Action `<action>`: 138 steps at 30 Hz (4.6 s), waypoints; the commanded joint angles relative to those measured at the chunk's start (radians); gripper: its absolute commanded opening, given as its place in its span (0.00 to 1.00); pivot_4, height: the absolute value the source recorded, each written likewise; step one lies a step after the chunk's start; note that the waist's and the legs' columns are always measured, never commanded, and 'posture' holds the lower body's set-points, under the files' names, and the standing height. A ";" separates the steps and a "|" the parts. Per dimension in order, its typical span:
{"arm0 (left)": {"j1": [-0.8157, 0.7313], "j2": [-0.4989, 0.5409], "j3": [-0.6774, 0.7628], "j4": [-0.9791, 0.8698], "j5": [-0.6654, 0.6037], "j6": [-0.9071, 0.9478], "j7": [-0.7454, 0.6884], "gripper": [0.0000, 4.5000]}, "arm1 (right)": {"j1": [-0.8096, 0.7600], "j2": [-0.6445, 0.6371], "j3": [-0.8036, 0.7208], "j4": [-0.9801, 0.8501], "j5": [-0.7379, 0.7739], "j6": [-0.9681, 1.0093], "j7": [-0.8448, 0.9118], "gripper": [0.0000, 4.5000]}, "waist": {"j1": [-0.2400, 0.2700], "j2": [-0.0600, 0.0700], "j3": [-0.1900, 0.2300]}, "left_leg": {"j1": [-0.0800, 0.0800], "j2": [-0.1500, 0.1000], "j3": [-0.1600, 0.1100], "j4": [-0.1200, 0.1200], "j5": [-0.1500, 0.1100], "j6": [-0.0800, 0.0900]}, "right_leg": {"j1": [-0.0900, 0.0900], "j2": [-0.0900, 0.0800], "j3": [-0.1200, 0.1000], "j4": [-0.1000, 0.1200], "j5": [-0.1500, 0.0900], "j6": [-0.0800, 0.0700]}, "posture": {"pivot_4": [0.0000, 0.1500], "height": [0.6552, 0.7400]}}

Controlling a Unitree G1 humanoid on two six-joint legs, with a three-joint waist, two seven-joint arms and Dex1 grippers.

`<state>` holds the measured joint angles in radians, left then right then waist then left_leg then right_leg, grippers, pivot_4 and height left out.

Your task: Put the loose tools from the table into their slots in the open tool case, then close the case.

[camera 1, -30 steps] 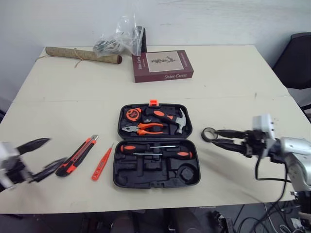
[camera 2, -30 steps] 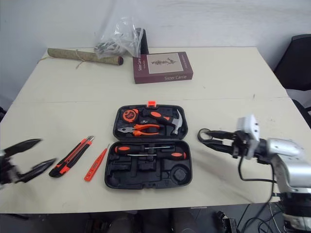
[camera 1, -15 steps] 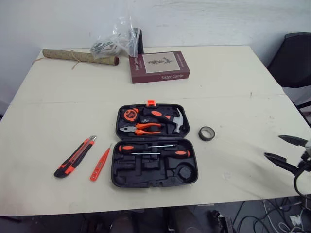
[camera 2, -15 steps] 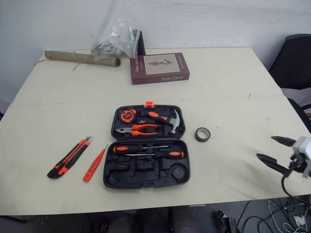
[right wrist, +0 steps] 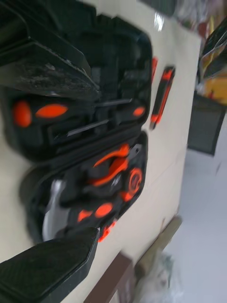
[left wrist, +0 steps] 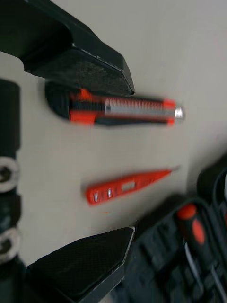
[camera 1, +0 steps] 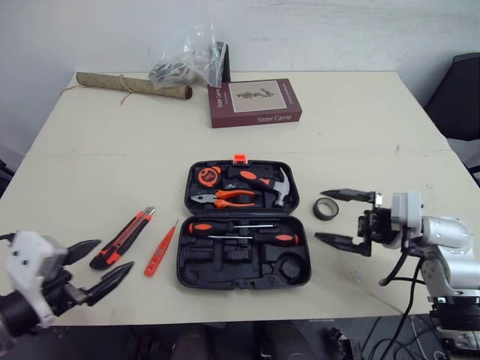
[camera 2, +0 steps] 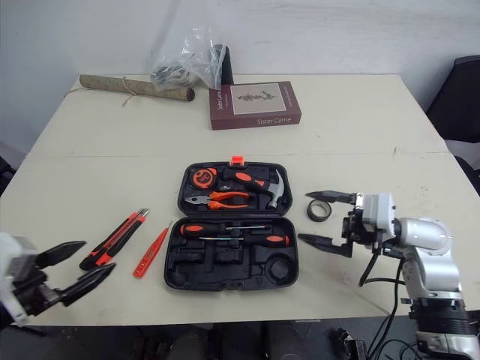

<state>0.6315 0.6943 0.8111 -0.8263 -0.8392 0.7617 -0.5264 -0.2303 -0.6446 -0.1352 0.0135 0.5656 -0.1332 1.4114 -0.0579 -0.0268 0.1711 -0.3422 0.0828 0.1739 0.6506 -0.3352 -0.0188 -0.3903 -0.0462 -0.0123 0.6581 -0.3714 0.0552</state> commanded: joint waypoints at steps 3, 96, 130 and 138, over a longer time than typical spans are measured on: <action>-0.048 -0.064 -0.224 -0.100 0.134 0.071 0.235 1.00 | -0.005 0.032 0.034 -0.067 0.042 -0.003 0.039 0.98 | 0.002 0.000 0.000 | 0.000 0.000 0.000 0.002 0.000 0.000 | 0.000 0.001 0.001 0.001 0.000 0.000 | 1.00 1.00; -1.189 0.273 -1.097 0.260 0.609 -0.056 -0.586 0.45 | 0.093 -0.008 0.022 0.039 -0.015 -0.174 0.069 1.00 | 0.030 0.008 0.007 | 0.006 0.000 0.000 0.012 -0.001 0.000 | -0.002 0.009 0.018 0.014 0.001 0.001 | 1.00 1.00; -0.869 0.056 -0.995 0.525 0.612 -0.326 -0.463 0.01 | 0.102 -0.034 0.023 -0.072 -0.027 -0.064 -0.030 1.00 | 0.030 0.010 0.005 | 0.008 -0.001 0.000 0.014 -0.002 0.000 | -0.001 0.008 0.018 0.016 0.001 0.001 | 1.00 1.00; -0.854 0.045 -0.942 0.527 0.577 -0.389 -0.470 0.01 | 0.102 -0.043 0.029 -0.076 -0.026 -0.048 -0.033 1.00 | 0.029 0.010 0.006 | 0.007 -0.001 0.000 0.014 -0.002 0.000 | -0.002 0.008 0.018 0.016 0.001 0.001 | 1.00 1.00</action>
<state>-0.2223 0.7287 -0.1587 -0.2977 -0.2676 0.3863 -1.0055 -0.1298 -0.6776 -0.0889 -0.0329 0.5285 -0.1833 1.3824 -0.0287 -0.0169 0.1767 -0.3356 0.0822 0.1743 0.6642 -0.3368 -0.0189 -0.3922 -0.0382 0.0054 0.6737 -0.3707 0.0562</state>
